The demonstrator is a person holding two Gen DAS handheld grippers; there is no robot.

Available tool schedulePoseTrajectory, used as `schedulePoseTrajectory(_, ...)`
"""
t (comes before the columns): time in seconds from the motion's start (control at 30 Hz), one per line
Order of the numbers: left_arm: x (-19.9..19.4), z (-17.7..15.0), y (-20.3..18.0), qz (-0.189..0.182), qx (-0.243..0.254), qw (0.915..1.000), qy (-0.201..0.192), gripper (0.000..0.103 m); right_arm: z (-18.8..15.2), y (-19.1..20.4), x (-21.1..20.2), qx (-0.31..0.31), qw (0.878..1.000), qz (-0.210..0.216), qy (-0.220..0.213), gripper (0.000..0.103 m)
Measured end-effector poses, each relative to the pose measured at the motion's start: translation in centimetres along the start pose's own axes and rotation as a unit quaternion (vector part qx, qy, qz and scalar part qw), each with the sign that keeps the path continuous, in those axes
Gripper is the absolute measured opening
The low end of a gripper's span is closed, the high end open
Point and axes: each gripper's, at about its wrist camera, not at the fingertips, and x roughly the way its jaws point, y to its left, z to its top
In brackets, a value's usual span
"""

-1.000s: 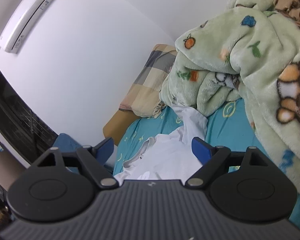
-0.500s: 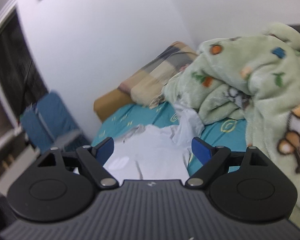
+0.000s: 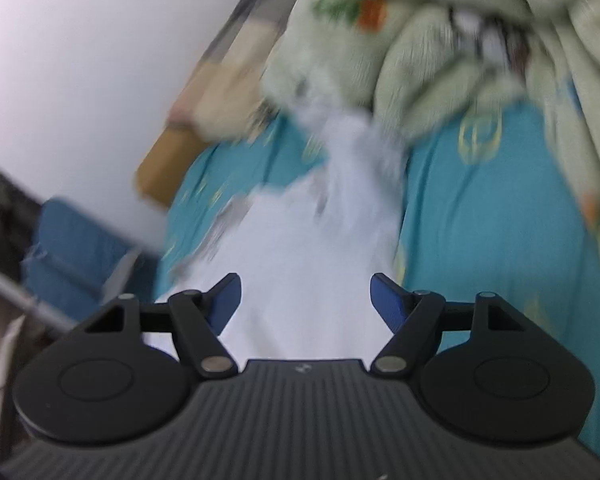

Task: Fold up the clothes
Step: 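Grasp the shirt side edge with the right gripper and fold it across the body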

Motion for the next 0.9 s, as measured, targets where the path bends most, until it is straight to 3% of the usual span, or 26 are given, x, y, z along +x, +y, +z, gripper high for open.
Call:
schedulePoseTrajectory(0.07, 0.8, -0.7, 0.3, -0.001, 0.003, 1.0000, 0.005, 0.103, 0.9, -0.4, 3.3, -0.054, 0.998, -0.033, -0.029, 0.075)
schedulePoseTrajectory(0.2, 2.3, -1.5, 0.8, -0.003, 0.010, 0.9999, 0.004, 0.103, 2.7, -1.7, 9.6, -0.125, 0.989, -0.078, -0.035, 0.075)
schedulePoseTrajectory(0.3, 3.8, -1.0, 1.3, -0.006, 0.006, 1.0000, -0.002, 0.103, 4.1, -0.9, 12.1, -0.187, 0.978, -0.061, -0.071, 0.075)
schedulePoseTrajectory(0.4, 5.6, -0.1, 2.0, -0.011, -0.004, 0.9999, -0.003, 0.103, 5.2, 1.8, 14.1, -0.295, 0.949, -0.036, -0.105, 0.075)
schedulePoseTrajectory(0.47, 6.8, 0.4, 2.7, -0.007, -0.006, 0.9999, -0.006, 0.103, 5.7, 3.5, 16.4, -0.351, 0.930, -0.051, -0.096, 0.072)
schedulePoseTrajectory(0.57, 8.3, 0.5, 2.9, 0.028, 0.027, 0.9992, -0.014, 0.103, 7.0, 4.7, 20.3, -0.358, 0.927, -0.102, -0.049, 0.072)
schedulePoseTrajectory(0.63, 8.9, 0.5, 3.3, 0.042, 0.035, 0.9984, -0.013, 0.103, 7.6, 5.1, 21.7, -0.343, 0.931, -0.125, -0.030, 0.056)
schedulePoseTrajectory(0.7, 9.1, 0.7, 3.9, 0.050, 0.031, 0.9981, -0.017, 0.103, 7.8, 6.1, 21.8, -0.332, 0.935, -0.125, -0.019, 0.012)
schedulePoseTrajectory(0.73, 8.9, 1.0, 4.4, 0.053, 0.023, 0.9982, -0.019, 0.103, 7.9, 6.7, 21.6, -0.327, 0.937, -0.121, -0.015, 0.007)
schedulePoseTrajectory(0.9, 6.8, 2.4, 6.9, 0.067, -0.026, 0.9969, -0.032, 0.103, 8.1, 11.6, 18.1, -0.311, 0.945, -0.092, -0.037, 0.007)
